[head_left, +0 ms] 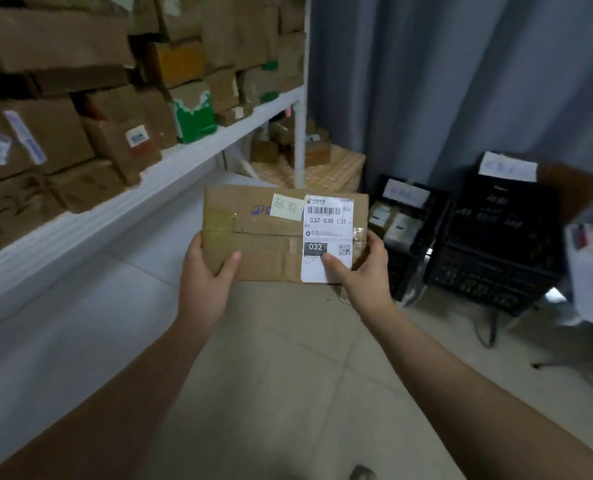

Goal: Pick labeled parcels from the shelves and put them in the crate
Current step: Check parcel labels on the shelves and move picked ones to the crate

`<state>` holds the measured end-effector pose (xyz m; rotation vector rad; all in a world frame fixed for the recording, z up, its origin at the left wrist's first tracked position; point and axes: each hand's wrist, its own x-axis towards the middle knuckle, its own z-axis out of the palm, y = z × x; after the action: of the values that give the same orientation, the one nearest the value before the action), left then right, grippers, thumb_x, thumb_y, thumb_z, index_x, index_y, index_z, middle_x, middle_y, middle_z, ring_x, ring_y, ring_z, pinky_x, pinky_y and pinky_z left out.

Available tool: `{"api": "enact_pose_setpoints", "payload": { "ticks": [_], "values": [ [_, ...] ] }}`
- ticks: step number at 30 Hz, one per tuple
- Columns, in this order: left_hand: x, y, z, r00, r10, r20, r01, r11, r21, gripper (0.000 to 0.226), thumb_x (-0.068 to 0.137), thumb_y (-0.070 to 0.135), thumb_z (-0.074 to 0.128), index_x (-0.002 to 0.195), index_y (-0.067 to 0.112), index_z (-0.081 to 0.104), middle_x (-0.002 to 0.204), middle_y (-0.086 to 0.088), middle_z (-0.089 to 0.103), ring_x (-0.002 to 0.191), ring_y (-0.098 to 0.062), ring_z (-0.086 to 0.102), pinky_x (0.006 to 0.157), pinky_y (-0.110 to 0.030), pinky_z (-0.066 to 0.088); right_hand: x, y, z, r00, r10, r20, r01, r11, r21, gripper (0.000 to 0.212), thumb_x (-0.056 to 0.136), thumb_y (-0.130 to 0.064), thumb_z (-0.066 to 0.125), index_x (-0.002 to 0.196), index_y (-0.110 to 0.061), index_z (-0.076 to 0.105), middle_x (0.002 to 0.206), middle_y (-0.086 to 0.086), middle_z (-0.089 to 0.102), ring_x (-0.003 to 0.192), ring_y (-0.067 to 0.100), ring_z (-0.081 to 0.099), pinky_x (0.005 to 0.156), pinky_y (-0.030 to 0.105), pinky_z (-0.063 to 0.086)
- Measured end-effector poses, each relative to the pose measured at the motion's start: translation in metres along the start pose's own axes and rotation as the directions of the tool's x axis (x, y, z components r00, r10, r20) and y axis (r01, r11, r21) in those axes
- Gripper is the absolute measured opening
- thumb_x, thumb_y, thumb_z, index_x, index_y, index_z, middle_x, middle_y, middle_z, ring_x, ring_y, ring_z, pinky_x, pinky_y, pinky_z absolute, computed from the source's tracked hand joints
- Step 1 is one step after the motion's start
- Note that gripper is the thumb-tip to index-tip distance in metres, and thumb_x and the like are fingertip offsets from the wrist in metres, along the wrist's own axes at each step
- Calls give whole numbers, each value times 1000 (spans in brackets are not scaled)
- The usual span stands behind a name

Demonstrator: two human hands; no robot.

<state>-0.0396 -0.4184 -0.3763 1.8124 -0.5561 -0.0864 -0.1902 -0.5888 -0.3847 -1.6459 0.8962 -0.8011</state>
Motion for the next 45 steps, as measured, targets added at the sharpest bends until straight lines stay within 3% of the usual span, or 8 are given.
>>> {"api": "enact_pose_setpoints", "payload": {
  "ticks": [5, 10, 19, 24, 34, 38, 42, 45],
  "values": [
    [34, 12, 112, 975, 8, 220, -12, 1000, 18, 47, 87, 27, 66, 130, 21, 48, 122, 4, 57, 109, -12, 56, 97, -33, 45, 58, 50, -76, 989, 120, -88, -120, 993, 9, 94, 53, -58, 78, 133, -29, 38, 128, 2, 52, 112, 20, 58, 87, 46, 55],
    [69, 21, 219, 948, -15, 317, 6, 1000, 28, 55, 87, 31, 66, 136, 19, 46, 129, 0, 55, 115, -15, 54, 103, -40, 43, 131, 78, -141, 981, 151, -124, -155, 988, -26, 67, 65, -36, 79, 123, -23, 46, 120, 2, 59, 102, 15, 63, 86, 43, 56],
    [154, 30, 353, 953, -16, 302, -10, 996, 84, 49, 89, 15, 63, 136, 11, 46, 120, 8, 48, 105, -2, 42, 65, 11, 25, 280, 116, -192, 980, 201, -19, -201, 975, -97, 47, 82, -8, 72, 116, -23, 43, 94, -25, 55, 81, -9, 56, 64, 10, 48],
    [224, 2, 412, 923, -76, 378, 5, 983, 184, 55, 91, 28, 60, 141, 20, 39, 118, 15, 43, 103, -2, 41, 82, -18, 33, 363, 147, -179, 957, 286, -48, -289, 949, -121, 60, 82, -9, 74, 132, -14, 42, 103, -15, 55, 97, 6, 56, 82, 22, 47],
    [401, -60, 546, 745, -222, 628, -60, 916, 396, 74, 86, 37, 66, 145, 15, 26, 135, -6, 49, 121, -28, 50, 95, -43, 46, 530, 216, -155, 835, 475, -278, -519, 847, -114, 66, 83, -24, 74, 133, -12, 33, 97, -9, 53, 98, 20, 57, 84, 50, 54],
    [424, -74, 593, 665, -255, 702, -166, 866, 472, 102, 82, 49, 65, 151, 22, -6, 149, -9, 29, 131, -29, 36, 102, -42, 36, 568, 242, -155, 834, 518, -191, -549, 815, -187, 102, 86, -15, 69, 151, -33, -8, 126, 3, 49, 110, 22, 52, 93, 45, 49],
    [446, -110, 653, 549, -333, 767, -335, 753, 566, 119, 67, 74, 61, 134, 49, -34, 141, -17, 28, 115, -35, 50, 91, -49, 47, 617, 280, -154, 774, 622, -118, -618, 703, -351, 100, 89, -12, 63, 150, -35, -12, 140, 19, 32, 96, 22, 51, 80, 31, 47],
    [450, -139, 695, 490, -415, 767, -349, 713, 609, 118, 70, 70, 63, 140, 44, -28, 138, -21, 26, 112, -37, 49, 92, -43, 45, 647, 317, -152, 701, 707, -91, -683, 631, -367, 100, 86, -12, 67, 151, -33, -7, 144, 18, 27, 106, 27, 51, 74, 28, 47]
  ]
}}
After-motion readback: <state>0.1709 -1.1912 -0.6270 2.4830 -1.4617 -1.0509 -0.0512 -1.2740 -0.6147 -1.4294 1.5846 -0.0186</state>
